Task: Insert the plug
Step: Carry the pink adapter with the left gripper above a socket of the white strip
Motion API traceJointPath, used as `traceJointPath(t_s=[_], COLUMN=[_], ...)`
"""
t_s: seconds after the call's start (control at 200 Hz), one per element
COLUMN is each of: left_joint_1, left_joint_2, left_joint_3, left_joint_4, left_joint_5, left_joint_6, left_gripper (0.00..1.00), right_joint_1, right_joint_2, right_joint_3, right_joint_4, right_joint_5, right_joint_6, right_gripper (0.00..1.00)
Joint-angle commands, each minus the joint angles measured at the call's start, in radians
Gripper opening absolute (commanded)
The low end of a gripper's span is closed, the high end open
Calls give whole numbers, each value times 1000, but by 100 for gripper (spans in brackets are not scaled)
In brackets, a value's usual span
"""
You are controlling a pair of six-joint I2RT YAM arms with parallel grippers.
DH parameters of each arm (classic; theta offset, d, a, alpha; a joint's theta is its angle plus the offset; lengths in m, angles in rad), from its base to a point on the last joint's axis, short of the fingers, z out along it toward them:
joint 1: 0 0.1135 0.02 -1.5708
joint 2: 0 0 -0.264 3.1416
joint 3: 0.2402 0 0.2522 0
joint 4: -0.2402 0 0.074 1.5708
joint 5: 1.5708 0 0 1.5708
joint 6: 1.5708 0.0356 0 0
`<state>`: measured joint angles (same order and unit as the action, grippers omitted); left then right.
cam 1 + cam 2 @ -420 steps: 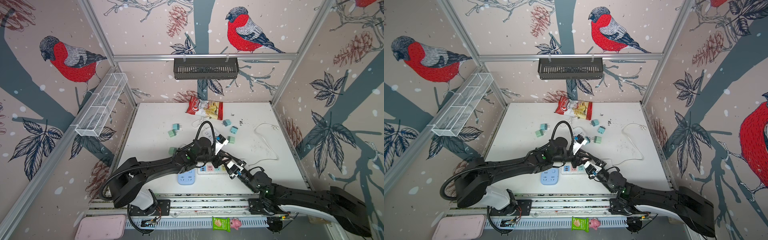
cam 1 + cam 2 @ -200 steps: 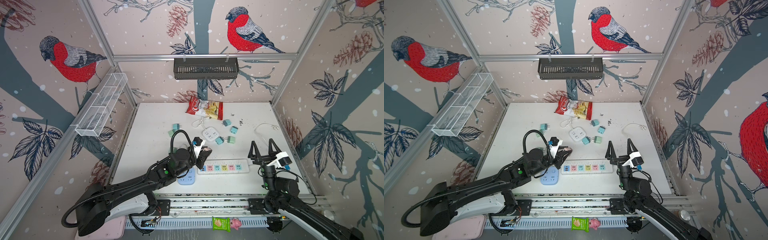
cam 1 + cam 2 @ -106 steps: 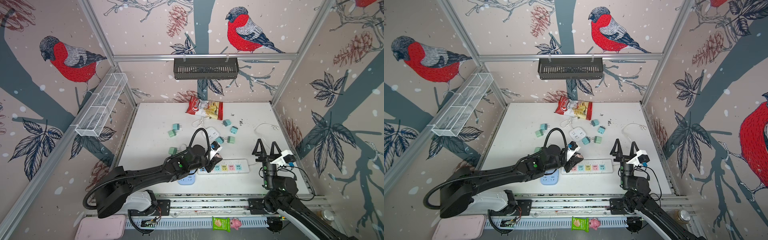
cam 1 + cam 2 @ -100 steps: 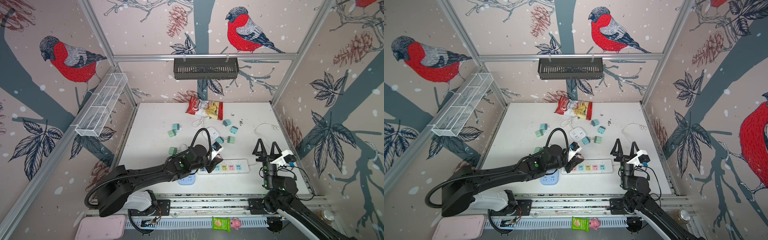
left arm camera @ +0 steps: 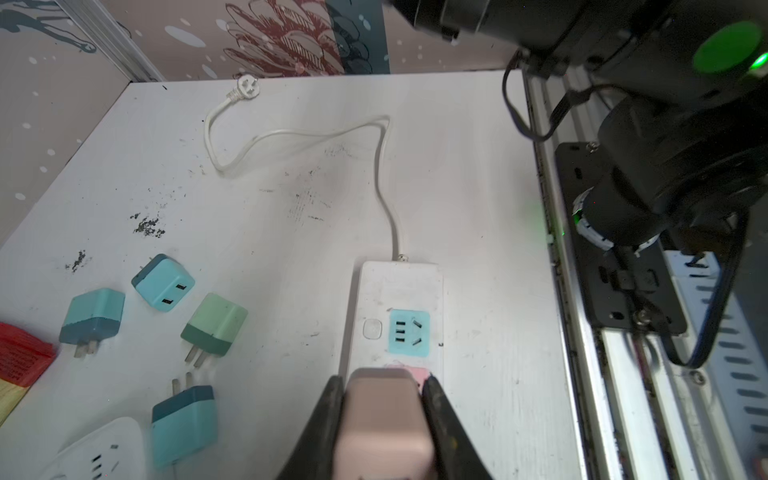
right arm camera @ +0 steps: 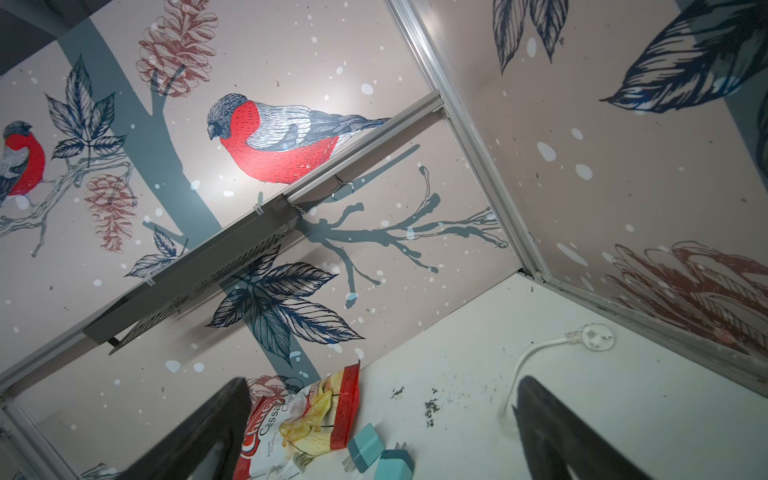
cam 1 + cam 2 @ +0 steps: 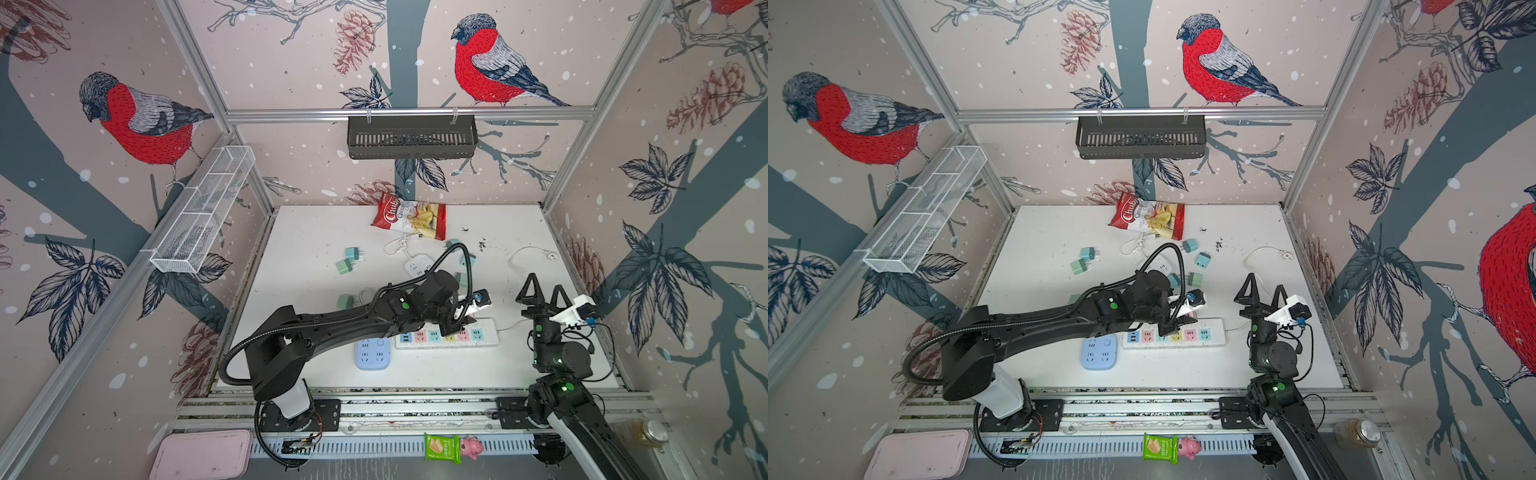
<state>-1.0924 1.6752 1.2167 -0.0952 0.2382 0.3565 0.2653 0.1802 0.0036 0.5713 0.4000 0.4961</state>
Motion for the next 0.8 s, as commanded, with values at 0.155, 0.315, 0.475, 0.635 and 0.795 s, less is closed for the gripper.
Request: traceJointPath(t_s=[0.155,0.315,0.475,0.635,0.795], left_joint_1=[-13,-83,-116,-116,-115], left_joint_2=[60,131,275,365,412], left_joint_3=[16,72,230,311,353], left_joint_4=[-42,-70,-214,-270,-283], left_joint_5=[37,-1,-81,-106,-123], left_joint_6=[64,40,29,19,19], left_gripper=[0,0,0,0,0], right_joint_1=[-271,-302,-300,-299,-305], right_joint_2=[98,194,359,545,574], right_joint_3=[-184,-176,-110,-22,-18], right_joint_4=[71,140,160,157,163], right_joint_5=[-305,-334,-356,-451,-441], right_joint_6=[210,208,191,157,171], right_gripper=[100,100,100,100,100])
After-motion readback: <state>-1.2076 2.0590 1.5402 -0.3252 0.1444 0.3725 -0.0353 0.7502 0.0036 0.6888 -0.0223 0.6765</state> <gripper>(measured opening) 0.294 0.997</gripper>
